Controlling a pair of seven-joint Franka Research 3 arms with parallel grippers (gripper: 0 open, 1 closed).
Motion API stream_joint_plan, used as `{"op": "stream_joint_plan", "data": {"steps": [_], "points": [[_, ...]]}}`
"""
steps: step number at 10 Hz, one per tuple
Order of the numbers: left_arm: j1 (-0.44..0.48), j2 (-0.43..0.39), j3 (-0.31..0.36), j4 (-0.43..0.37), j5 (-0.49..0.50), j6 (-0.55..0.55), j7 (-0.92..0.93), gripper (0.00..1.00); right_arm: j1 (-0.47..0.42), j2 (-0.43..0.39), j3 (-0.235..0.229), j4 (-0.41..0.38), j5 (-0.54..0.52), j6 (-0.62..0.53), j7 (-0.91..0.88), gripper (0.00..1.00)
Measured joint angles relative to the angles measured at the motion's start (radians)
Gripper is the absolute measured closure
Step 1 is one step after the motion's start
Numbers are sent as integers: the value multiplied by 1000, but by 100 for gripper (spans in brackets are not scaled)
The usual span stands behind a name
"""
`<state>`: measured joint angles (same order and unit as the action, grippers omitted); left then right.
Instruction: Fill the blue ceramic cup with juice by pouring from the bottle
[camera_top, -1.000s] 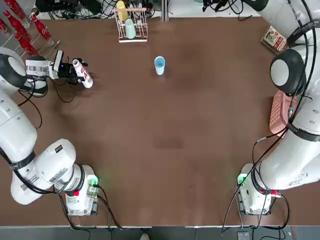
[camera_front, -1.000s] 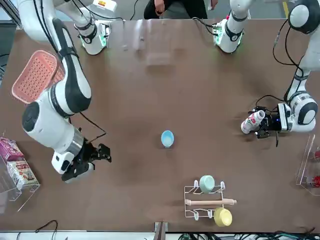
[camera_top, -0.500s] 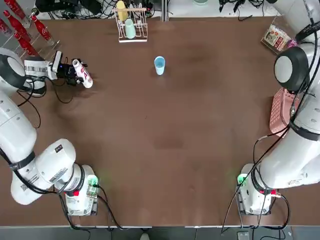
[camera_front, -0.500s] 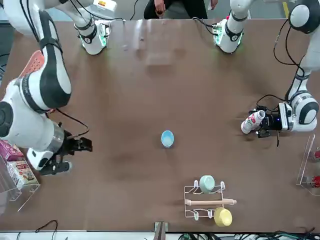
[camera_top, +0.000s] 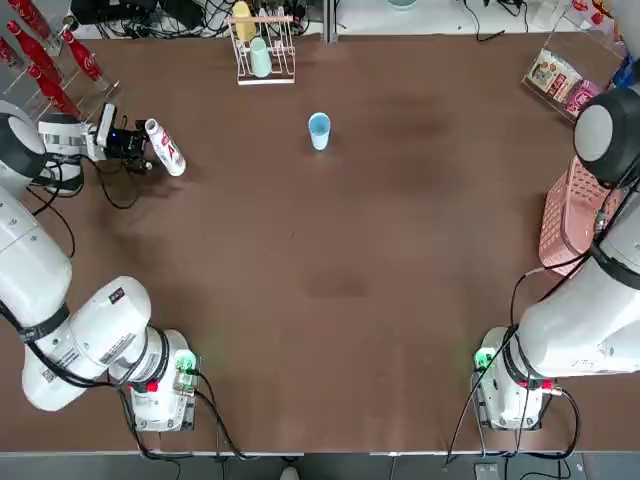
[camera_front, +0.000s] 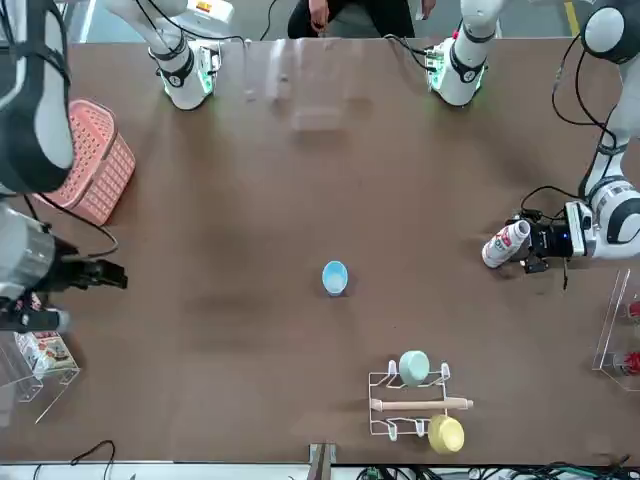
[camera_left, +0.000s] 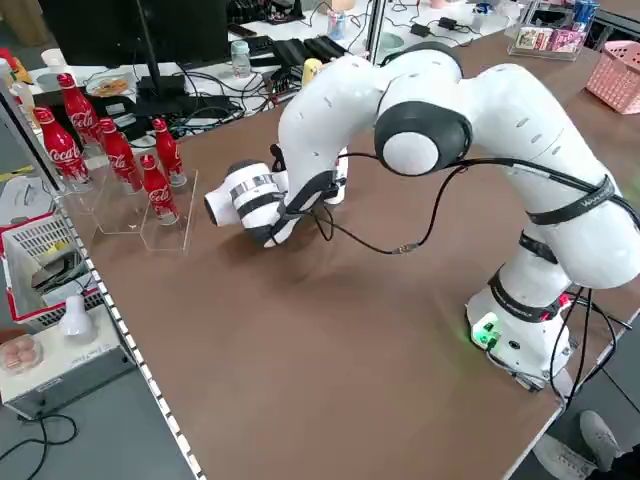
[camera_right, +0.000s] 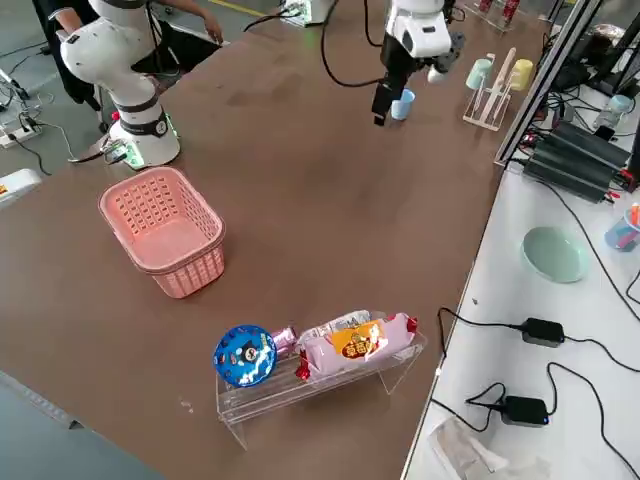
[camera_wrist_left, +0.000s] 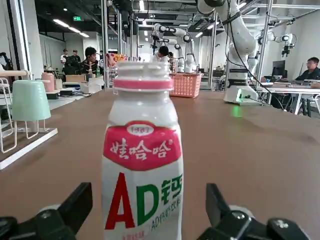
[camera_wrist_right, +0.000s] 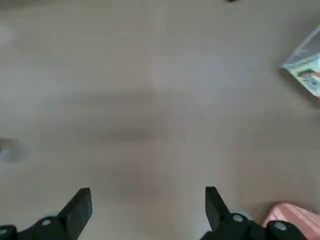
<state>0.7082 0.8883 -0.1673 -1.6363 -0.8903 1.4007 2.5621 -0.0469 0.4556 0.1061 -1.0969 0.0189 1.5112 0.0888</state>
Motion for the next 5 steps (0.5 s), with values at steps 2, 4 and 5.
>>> {"op": "stream_joint_plan", "data": {"steps": [2, 4, 5], "points": [[3, -4, 0, 14, 26, -1, 0, 0, -40, -91, -22, -15, 0, -61, 3, 0], [7, -14, 0, 52, 59, -2, 0, 0, -23, -221, -92, -156, 1, -22, -2, 0], [10, -23, 1, 62, 71, -2, -2, 0, -14, -282, -107, -233, 1, -7, -5, 0]]}}
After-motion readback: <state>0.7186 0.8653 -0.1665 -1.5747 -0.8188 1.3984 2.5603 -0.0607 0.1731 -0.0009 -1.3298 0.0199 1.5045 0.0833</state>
